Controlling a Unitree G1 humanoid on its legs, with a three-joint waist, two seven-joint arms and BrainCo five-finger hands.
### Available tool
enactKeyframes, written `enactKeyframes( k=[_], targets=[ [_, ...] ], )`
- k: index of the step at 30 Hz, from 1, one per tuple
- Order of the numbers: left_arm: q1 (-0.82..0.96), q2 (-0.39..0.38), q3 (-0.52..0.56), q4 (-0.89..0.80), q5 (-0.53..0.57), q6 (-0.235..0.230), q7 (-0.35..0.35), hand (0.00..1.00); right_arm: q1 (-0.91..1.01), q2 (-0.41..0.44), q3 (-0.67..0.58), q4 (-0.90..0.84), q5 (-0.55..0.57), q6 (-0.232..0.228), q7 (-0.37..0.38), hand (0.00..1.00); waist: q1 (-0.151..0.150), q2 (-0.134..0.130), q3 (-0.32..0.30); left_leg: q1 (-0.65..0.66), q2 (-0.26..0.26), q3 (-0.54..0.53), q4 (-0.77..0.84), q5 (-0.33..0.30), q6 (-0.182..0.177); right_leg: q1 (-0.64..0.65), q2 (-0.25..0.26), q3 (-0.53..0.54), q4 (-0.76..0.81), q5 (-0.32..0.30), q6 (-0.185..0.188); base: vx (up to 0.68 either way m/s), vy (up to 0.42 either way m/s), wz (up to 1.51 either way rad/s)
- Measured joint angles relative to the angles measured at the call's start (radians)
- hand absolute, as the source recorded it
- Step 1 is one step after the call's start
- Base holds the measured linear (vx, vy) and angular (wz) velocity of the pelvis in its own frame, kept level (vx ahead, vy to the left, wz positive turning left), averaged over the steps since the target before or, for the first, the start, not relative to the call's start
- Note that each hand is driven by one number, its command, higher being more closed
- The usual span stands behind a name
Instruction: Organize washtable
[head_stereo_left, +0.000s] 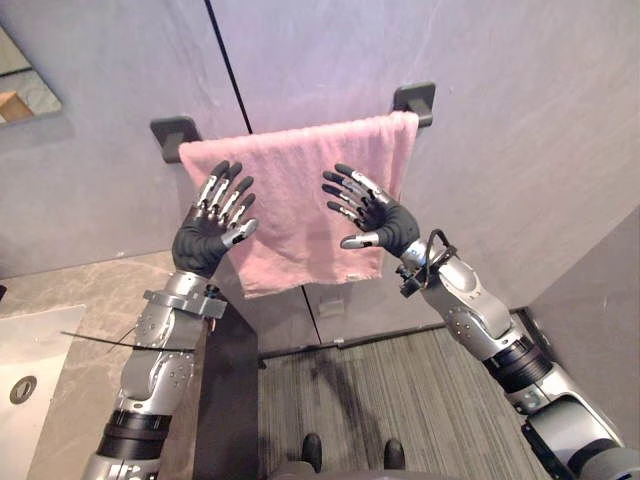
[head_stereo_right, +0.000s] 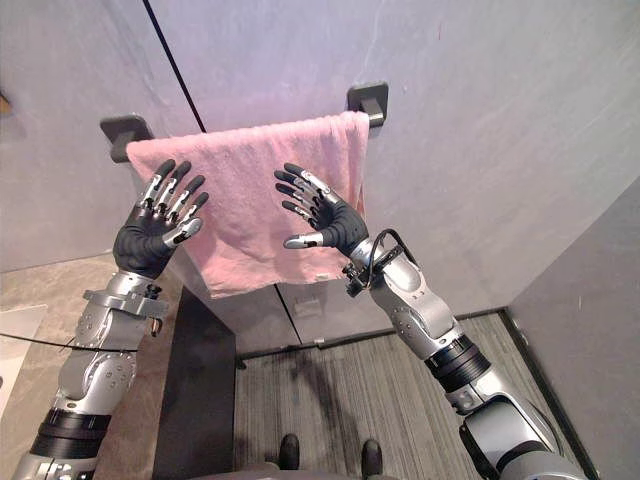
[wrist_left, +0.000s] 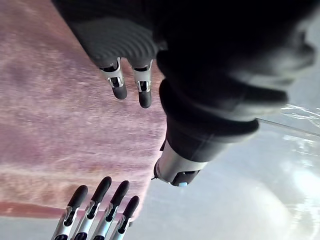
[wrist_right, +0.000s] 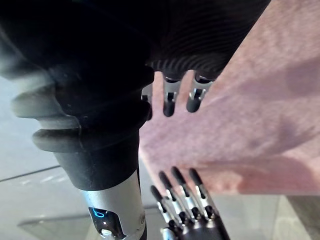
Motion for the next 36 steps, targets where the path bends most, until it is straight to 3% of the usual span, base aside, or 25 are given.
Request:
enactKeyframes(
  k=[10,19,25,31,36],
  targets=[
    [-0.117,0.03,-0.127,0.179,-0.015,0.024,-0.034,0.0,-0.076,0.028,0.005,0.038,-0.001,-0.002,-0.029,0.0,-0.003,-0.013,0.073,-0.062,0.0,0.028,0.007,0.012,0.007,-0.075,0.001,0.031,0.0,0.029,-0.009,0.01,0.015,-0.08],
    [-0.184,-0.041,-0.128,0.32,0.029,0.037,0.029,0.0,-0.136,0.111,-0.045,0.124,-0.005,-0.007,-0.11,0.0,-0.002,-0.013,0.126,-0.065,0.0,0.036,0.007,0.012,0.007,-0.085,0.004,0.051,0.0,0.035,-0.01,-0.01,0.01,-0.05],
    [-0.126,-0.139,0.017,0.341,0.063,0.037,0.058,0.0,-0.054,0.166,-0.205,0.134,-0.02,-0.012,-0.132,0.0,-0.002,-0.014,0.129,-0.058,0.0,0.053,0.007,0.012,0.007,-0.084,0.005,0.059,0.0,0.035,-0.01,0.0,0.009,-0.04],
    [0.067,-0.249,0.274,0.439,0.074,0.037,0.111,0.0,0.256,0.198,-0.487,0.115,-0.061,-0.01,-0.157,0.0,-0.004,-0.015,0.129,-0.013,0.009,0.062,0.007,0.0,0.005,-0.047,0.012,0.08,0.0,0.032,-0.011,-0.01,0.012,-0.1],
    [0.156,-0.285,0.348,0.466,0.12,0.038,0.121,0.0,0.404,0.217,-0.628,0.106,-0.097,-0.009,-0.178,0.0,-0.005,-0.016,0.128,-0.003,0.016,0.06,0.006,-0.005,-0.002,-0.038,0.019,0.078,-0.001,0.023,-0.005,-0.03,0.002,0.0]
  ],
)
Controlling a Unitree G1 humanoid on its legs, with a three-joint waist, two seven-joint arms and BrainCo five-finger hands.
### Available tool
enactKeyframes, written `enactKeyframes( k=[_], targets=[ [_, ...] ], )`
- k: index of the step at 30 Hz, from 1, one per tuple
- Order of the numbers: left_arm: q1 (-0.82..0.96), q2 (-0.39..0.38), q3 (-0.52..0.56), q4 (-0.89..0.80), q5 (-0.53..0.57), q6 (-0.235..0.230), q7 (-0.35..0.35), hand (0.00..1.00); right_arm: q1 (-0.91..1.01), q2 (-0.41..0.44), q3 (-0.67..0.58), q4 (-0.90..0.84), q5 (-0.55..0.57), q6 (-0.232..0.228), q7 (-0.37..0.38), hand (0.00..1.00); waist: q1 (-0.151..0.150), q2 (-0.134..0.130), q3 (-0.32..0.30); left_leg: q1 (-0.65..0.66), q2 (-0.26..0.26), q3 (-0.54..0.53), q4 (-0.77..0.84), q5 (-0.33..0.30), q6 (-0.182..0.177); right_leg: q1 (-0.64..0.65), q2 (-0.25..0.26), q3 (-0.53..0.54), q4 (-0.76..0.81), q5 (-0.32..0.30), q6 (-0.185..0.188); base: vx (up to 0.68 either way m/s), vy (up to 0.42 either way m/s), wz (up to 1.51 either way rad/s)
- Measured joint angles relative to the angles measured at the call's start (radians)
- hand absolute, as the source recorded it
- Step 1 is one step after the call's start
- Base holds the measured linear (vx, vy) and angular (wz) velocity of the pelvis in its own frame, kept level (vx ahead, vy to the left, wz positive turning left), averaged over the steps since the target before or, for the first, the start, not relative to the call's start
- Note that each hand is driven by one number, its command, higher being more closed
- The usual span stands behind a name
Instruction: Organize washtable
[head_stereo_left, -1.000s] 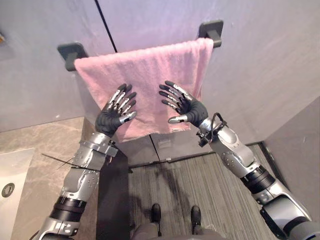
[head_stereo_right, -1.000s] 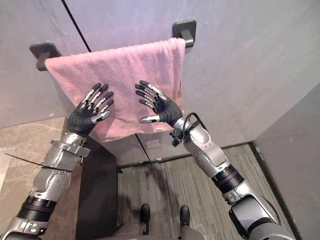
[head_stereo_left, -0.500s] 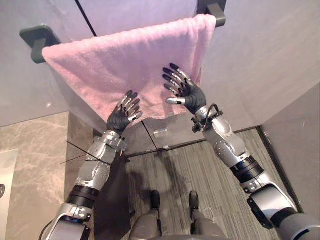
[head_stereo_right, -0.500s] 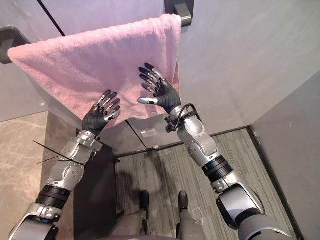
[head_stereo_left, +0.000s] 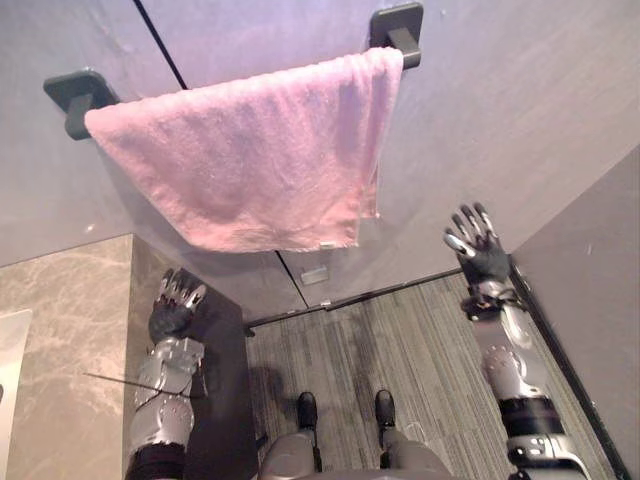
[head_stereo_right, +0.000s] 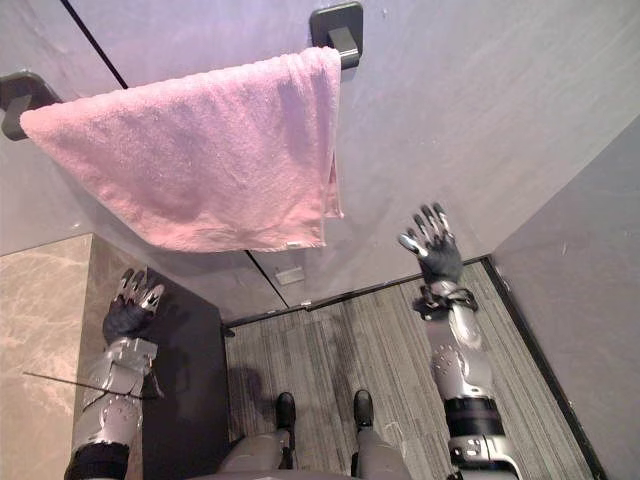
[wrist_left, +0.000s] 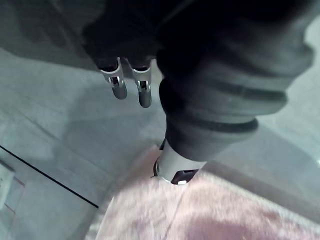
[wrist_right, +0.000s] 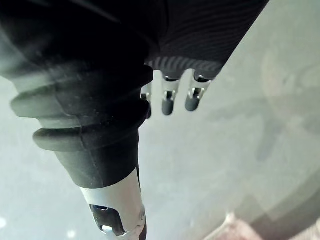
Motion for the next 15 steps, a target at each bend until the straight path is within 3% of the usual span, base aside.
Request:
enactKeyframes(
  k=[4,7,11,15],
  targets=[
    [0.044,-0.041,0.028,0.045,0.023,0.0,0.007,0.0,0.111,0.05,-0.076,-0.013,-0.009,0.003,-0.019,0.0,-0.007,0.0,-0.002,0.02,0.0,-0.005,0.0,0.0,0.0,0.022,0.001,-0.008,-0.003,-0.004,0.002,0.0,0.005,0.02],
    [0.078,-0.068,0.038,0.111,0.059,0.006,0.013,0.0,0.196,0.113,-0.14,-0.01,-0.025,0.003,-0.029,0.0,-0.029,-0.004,-0.017,0.025,-0.003,-0.011,0.0,-0.001,0.0,0.035,-0.003,-0.025,-0.003,-0.01,0.005,0.0,0.029,0.15],
    [0.099,-0.089,0.038,0.202,0.1,0.019,0.015,0.0,0.253,0.199,-0.265,0.134,-0.034,0.001,-0.067,0.0,-0.029,-0.02,-0.054,0.031,-0.003,-0.011,0.0,-0.004,-0.004,0.041,-0.004,-0.027,-0.003,-0.016,0.007,0.01,0.013,0.01],
    [0.102,-0.129,0.032,0.309,0.113,0.021,0.019,0.0,0.274,0.23,-0.374,0.307,-0.035,-0.016,-0.14,0.0,-0.033,-0.017,-0.066,0.054,-0.007,-0.009,0.0,-0.006,-0.002,0.064,-0.007,-0.028,-0.003,-0.022,0.015,0.0,0.0,0.0]
  ],
)
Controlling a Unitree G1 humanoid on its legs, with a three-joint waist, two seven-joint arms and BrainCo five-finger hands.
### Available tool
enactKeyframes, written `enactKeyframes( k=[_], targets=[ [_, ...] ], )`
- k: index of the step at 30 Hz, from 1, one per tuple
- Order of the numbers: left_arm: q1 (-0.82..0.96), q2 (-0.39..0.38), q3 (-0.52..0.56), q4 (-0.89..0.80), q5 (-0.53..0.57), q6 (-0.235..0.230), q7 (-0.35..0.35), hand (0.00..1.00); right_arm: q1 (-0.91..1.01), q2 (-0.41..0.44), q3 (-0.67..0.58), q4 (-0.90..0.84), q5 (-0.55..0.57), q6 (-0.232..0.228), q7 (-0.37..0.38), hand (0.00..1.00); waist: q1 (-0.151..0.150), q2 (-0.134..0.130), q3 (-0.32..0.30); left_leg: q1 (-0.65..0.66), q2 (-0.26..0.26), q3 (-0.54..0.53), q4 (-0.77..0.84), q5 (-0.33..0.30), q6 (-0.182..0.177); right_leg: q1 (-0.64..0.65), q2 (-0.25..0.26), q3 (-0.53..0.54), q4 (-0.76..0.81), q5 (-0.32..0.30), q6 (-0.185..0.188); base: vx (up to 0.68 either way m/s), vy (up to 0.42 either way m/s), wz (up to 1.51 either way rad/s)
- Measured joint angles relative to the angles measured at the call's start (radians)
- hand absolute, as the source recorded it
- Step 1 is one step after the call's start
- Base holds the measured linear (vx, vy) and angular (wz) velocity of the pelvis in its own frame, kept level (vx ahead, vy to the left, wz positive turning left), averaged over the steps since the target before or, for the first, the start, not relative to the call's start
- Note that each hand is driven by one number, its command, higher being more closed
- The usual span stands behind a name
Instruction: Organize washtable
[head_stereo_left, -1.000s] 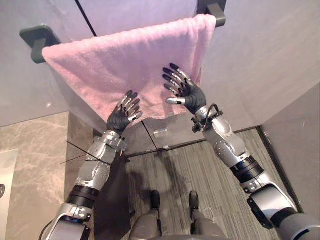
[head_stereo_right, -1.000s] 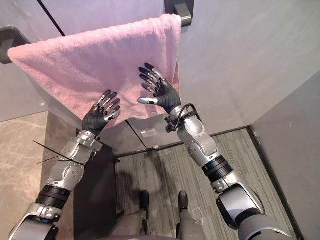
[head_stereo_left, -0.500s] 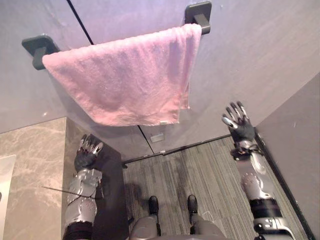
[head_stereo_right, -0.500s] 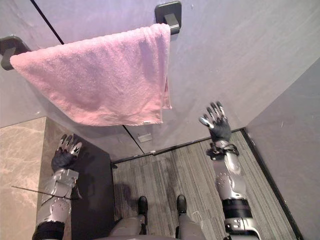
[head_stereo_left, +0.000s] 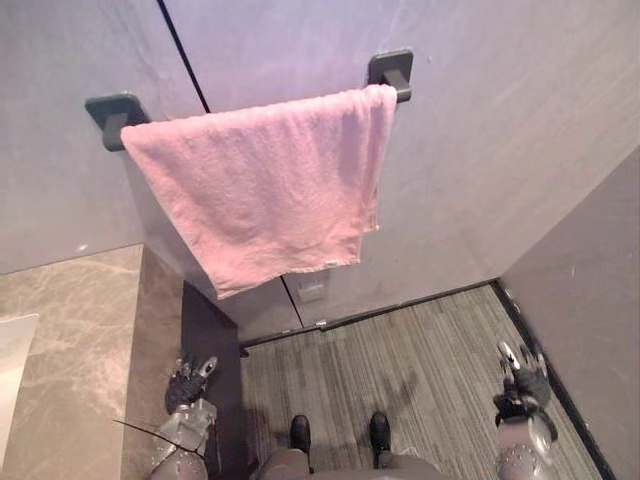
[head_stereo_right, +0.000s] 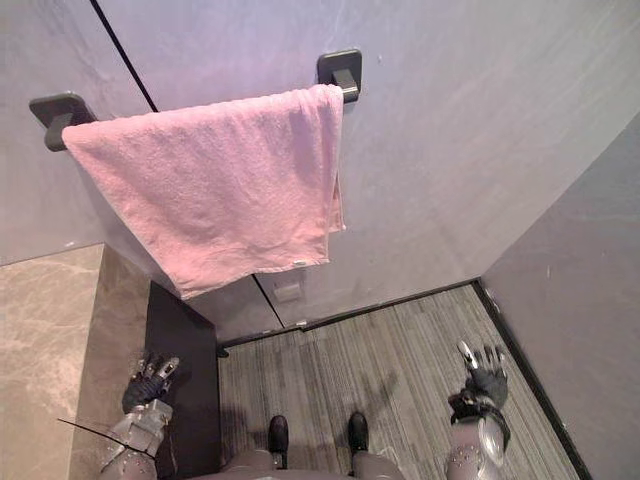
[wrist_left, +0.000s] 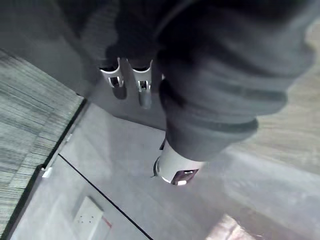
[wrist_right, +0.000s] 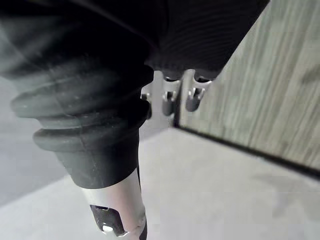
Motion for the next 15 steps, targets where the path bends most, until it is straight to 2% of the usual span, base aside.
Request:
enactKeyframes(
  k=[4,8,12,15],
  targets=[
    [0.035,-0.045,-0.043,0.145,0.064,0.0,0.004,0.0,0.015,0.016,-0.098,0.189,-0.019,-0.026,-0.06,0.0,-0.024,0.009,-0.026,0.022,-0.007,0.004,0.0,-0.016,0.003,0.014,-0.007,0.003,0.0,-0.01,-0.005,-0.01,0.023,-0.02],
    [0.038,-0.078,-0.056,0.289,0.142,0.0,0.023,0.0,0.053,0.029,-0.144,0.37,-0.02,-0.029,-0.075,0.0,-0.025,0.009,-0.038,0.04,-0.01,0.01,0.0,-0.022,0.006,0.029,-0.01,0.009,0.0,-0.013,-0.003,0.0,0.021,-0.05],
    [0.037,-0.095,-0.033,0.393,0.229,-0.001,0.042,0.0,0.073,0.035,-0.142,0.547,-0.076,-0.011,-0.072,0.0,-0.025,0.002,-0.053,0.049,-0.01,0.022,-0.001,-0.025,0.005,0.033,-0.009,0.023,0.0,-0.013,-0.003,-0.01,0.014,-0.08],
    [0.036,-0.091,-0.024,0.405,0.282,0.0,0.052,0.0,0.08,0.034,-0.119,0.584,-0.161,0.024,-0.065,0.0,-0.028,-0.004,-0.054,0.076,-0.01,0.04,-0.002,-0.032,0.005,0.052,-0.009,0.035,0.0,-0.013,-0.003,-0.01,0.015,-0.16]
  ],
)
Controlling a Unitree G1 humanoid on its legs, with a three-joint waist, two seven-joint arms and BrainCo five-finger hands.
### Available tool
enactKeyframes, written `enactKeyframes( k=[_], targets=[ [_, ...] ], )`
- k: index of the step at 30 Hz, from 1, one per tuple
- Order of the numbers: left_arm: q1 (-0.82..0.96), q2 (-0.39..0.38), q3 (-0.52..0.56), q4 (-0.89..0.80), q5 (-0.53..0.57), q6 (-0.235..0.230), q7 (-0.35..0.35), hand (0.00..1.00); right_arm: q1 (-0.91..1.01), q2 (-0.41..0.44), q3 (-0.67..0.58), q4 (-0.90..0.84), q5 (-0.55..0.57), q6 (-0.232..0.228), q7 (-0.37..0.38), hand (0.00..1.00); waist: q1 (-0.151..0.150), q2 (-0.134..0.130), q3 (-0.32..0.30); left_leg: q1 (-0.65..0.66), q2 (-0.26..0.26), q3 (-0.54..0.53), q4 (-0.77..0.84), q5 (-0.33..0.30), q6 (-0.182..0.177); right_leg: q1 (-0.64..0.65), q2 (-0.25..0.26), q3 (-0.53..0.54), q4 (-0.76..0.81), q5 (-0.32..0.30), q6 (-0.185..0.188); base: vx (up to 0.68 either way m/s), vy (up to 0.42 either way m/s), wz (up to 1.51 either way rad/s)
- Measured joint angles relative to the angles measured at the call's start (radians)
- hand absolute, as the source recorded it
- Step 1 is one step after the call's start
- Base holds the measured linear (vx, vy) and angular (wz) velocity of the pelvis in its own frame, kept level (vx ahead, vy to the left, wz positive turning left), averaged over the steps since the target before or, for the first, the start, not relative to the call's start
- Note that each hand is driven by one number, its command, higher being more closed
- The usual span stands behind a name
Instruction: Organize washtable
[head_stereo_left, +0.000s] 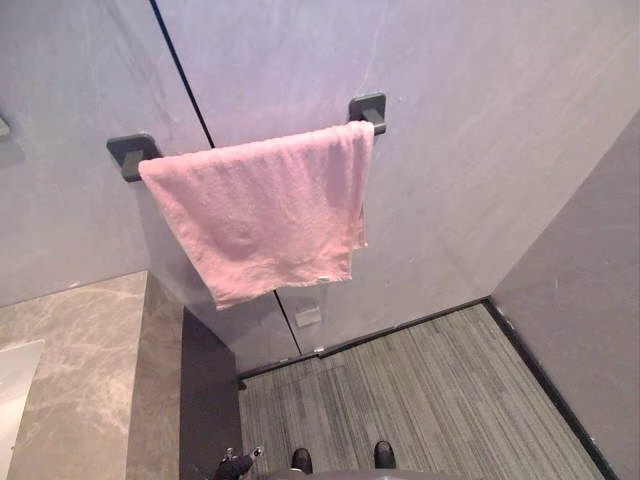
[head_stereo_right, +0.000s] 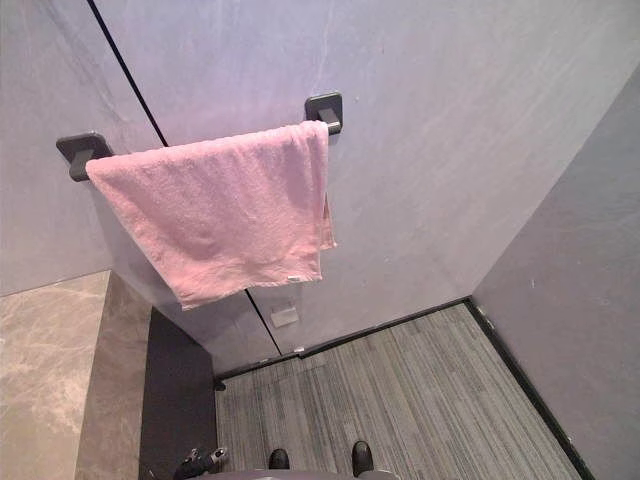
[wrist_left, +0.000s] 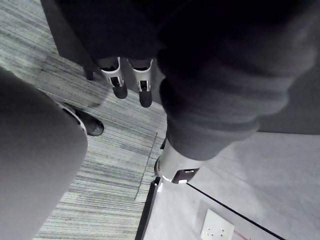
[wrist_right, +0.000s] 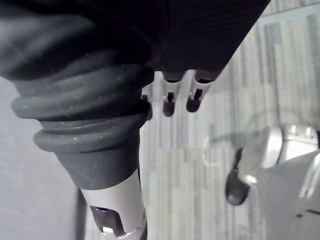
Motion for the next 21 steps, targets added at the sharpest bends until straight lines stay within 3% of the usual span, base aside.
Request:
enactKeyframes(
  k=[5,8,9,10,11,12,13,14,15,17,20,21],
  targets=[
    [-0.002,0.007,0.028,0.012,0.092,0.002,0.012,0.0,-0.001,-0.014,0.078,0.0,-0.128,0.024,0.029,0.0,-0.021,-0.01,-0.002,0.002,0.001,0.044,-0.004,-0.003,0.004,-0.02,0.002,0.038,0.001,0.002,0.003,-0.02,0.023,-0.29],
    [-0.005,0.037,0.007,0.012,0.141,0.003,0.01,0.0,-0.01,-0.019,0.123,-0.005,-0.191,0.028,0.042,0.0,-0.017,-0.035,0.018,-0.004,0.009,0.108,0.001,-0.005,0.007,-0.077,0.011,0.081,0.063,0.003,0.018,-0.02,0.017,-0.6],
    [-0.01,0.054,-0.015,0.012,0.147,0.01,0.009,0.0,-0.012,-0.016,0.14,-0.016,-0.201,0.033,0.041,0.0,-0.018,-0.042,0.032,-0.015,0.013,0.122,0.002,-0.005,0.007,-0.111,0.012,0.075,0.115,-0.024,0.053,-0.05,0.009,-0.34],
    [-0.019,0.065,-0.016,0.011,0.147,0.014,0.01,0.0,-0.014,-0.013,0.147,-0.022,-0.202,0.035,0.04,0.0,-0.017,-0.047,0.042,-0.016,0.015,0.126,0.009,-0.01,0.015,-0.135,0.011,0.069,0.168,-0.052,0.064,-0.06,0.003,-0.21],
    [-0.023,0.067,-0.015,0.011,0.147,0.017,0.01,0.0,-0.015,-0.012,0.147,-0.022,-0.203,0.035,0.04,0.0,-0.016,-0.046,0.049,-0.017,0.02,0.124,0.011,-0.014,0.02,-0.14,0.011,0.059,0.191,-0.068,0.068,-0.04,-0.002,0.0],
    [-0.025,0.065,-0.008,0.01,0.146,0.017,0.011,0.0,-0.016,-0.013,0.149,-0.021,-0.203,0.036,0.04,0.0,-0.015,-0.037,0.057,-0.02,0.03,0.112,0.01,-0.014,0.022,-0.187,0.009,0.022,0.338,-0.132,0.027,0.0,-0.006,0.24],
    [-0.025,0.066,-0.007,0.009,0.146,0.018,0.011,0.0,-0.016,-0.013,0.155,-0.021,-0.205,0.037,0.039,0.0,-0.016,-0.04,0.056,-0.021,0.033,0.097,0.012,-0.014,0.022,-0.206,0.002,0.003,0.454,-0.17,0.015,0.04,-0.036,0.72],
    [-0.024,0.067,-0.005,0.006,0.144,0.018,0.011,0.0,0.006,-0.01,0.16,-0.015,-0.211,0.038,0.038,0.0,-0.016,-0.045,0.054,-0.02,0.032,0.056,0.019,-0.013,0.022,-0.2,-0.03,-0.021,0.624,-0.242,0.032,0.07,-0.079,1.14],
    [-0.023,0.068,-0.002,0.006,0.135,0.019,0.011,0.0,0.014,-0.01,0.16,-0.002,-0.226,0.039,0.037,0.0,-0.016,-0.05,0.051,-0.02,0.027,0.01,0.025,-0.006,0.022,-0.161,-0.065,-0.032,0.678,-0.275,0.053,0.07,-0.111,1.16],
    [-0.024,0.069,0.006,0.009,0.124,0.021,0.012,0.0,0.005,-0.019,0.182,0.019,-0.254,0.041,0.036,0.0,-0.012,-0.068,0.04,-0.035,0.022,-0.031,0.027,0.007,0.002,-0.129,-0.07,-0.036,0.641,-0.301,0.065,0.05,-0.187,0.8],
    [-0.033,0.055,-0.008,0.022,0.077,0.024,0.011,0.0,-0.065,-0.065,0.235,0.019,-0.295,0.041,0.032,0.0,0.022,-0.033,0.029,-0.09,0.053,-0.062,0.061,0.032,-0.026,-0.076,-0.034,-0.038,0.481,-0.305,0.061,0.03,-0.13,0.31],
    [-0.044,0.061,-0.026,0.029,0.067,0.025,0.011,0.0,-0.095,-0.075,0.263,0.019,-0.303,0.04,0.031,0.0,0.034,-0.031,0.03,-0.114,0.067,-0.075,0.076,0.038,-0.035,-0.045,-0.029,-0.049,0.404,-0.307,0.053,-0.01,-0.118,0.3]
  ],
)
